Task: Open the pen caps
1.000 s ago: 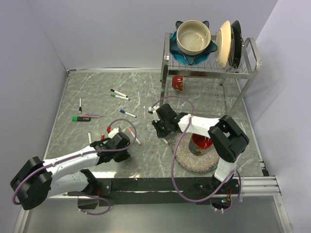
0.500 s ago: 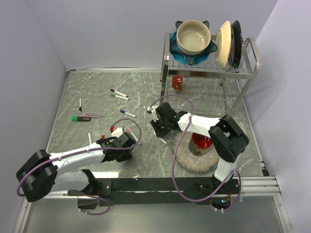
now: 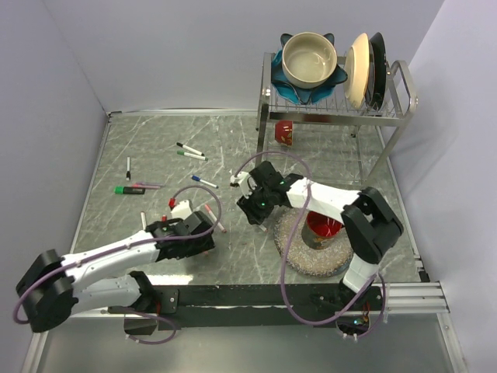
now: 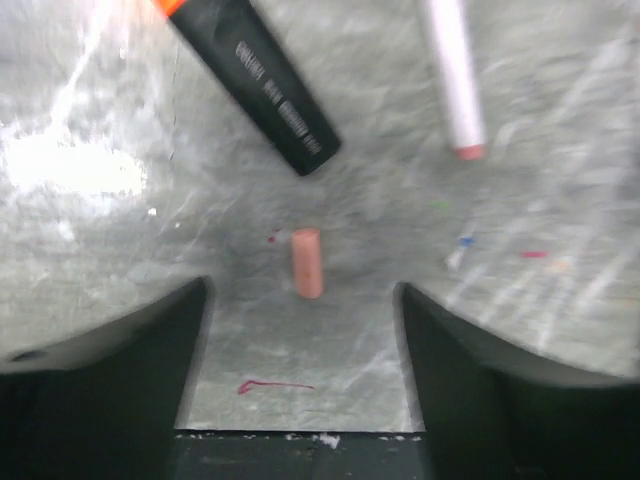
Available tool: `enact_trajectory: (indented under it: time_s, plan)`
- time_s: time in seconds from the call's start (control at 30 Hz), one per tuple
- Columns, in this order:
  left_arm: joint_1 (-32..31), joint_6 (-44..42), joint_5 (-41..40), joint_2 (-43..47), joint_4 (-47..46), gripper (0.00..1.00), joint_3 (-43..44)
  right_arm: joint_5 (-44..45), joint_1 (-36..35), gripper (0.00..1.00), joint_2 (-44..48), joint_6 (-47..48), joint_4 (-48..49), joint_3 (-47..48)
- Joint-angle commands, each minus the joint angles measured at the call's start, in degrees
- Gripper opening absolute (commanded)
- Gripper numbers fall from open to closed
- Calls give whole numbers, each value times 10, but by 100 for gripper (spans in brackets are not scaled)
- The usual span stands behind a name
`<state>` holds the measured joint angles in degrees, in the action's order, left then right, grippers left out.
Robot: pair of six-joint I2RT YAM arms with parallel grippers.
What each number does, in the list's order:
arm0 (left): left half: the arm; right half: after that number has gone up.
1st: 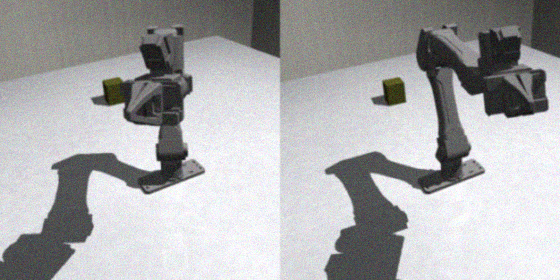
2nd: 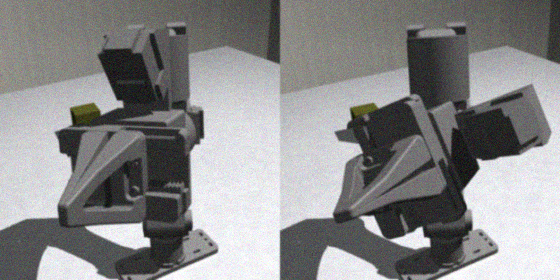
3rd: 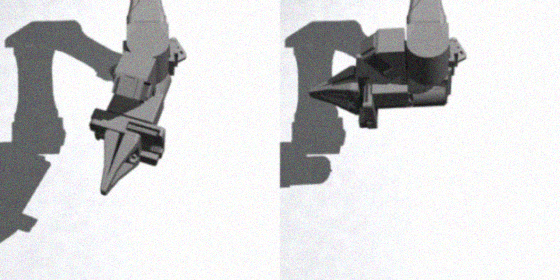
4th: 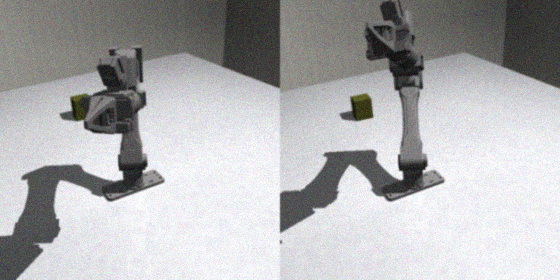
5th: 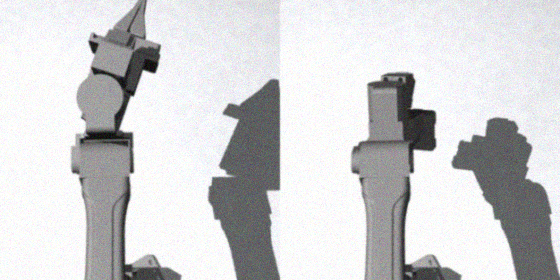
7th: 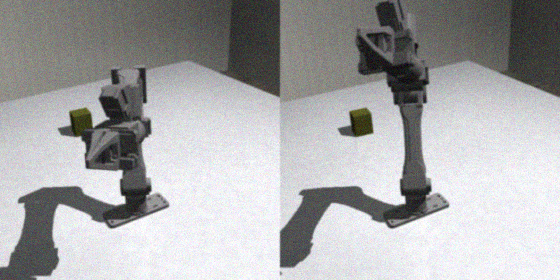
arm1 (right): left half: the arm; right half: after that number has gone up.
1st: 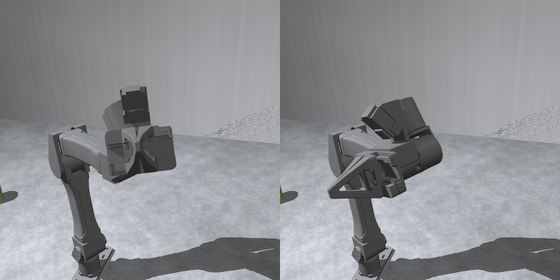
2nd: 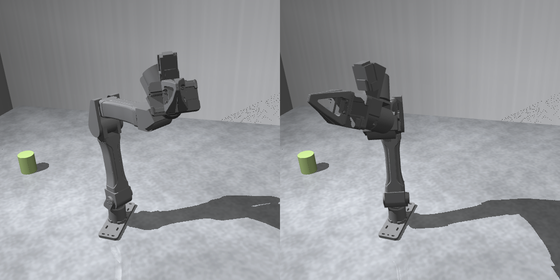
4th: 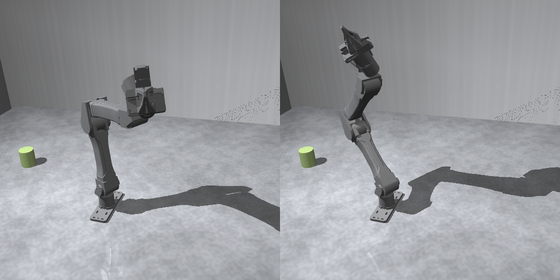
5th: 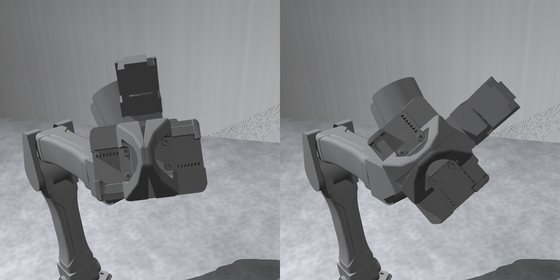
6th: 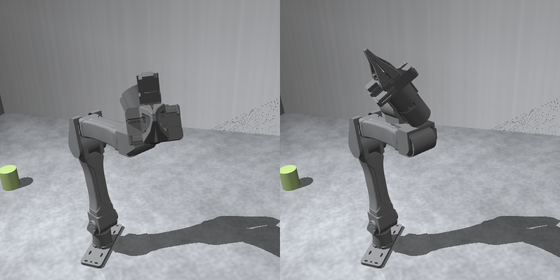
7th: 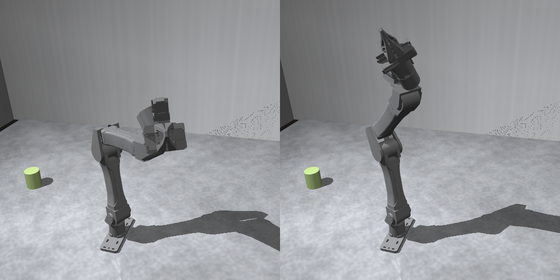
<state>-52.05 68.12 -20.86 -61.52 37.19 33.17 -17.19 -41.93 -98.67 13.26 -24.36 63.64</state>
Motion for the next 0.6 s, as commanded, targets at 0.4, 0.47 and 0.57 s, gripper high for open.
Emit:
enact_trajectory:
  time_s: [0.4,0.47,0.57]
  plan:
    - [210,23,24,43,-43,99,25,-132,-3,55,129,182,-101,11]
    - [213,29,19,-10,-21,94,46,-131,-3,56,133,183,-101,9]
    - [213,31,29,-63,-5,87,71,-133,-2,56,139,183,-102,8]
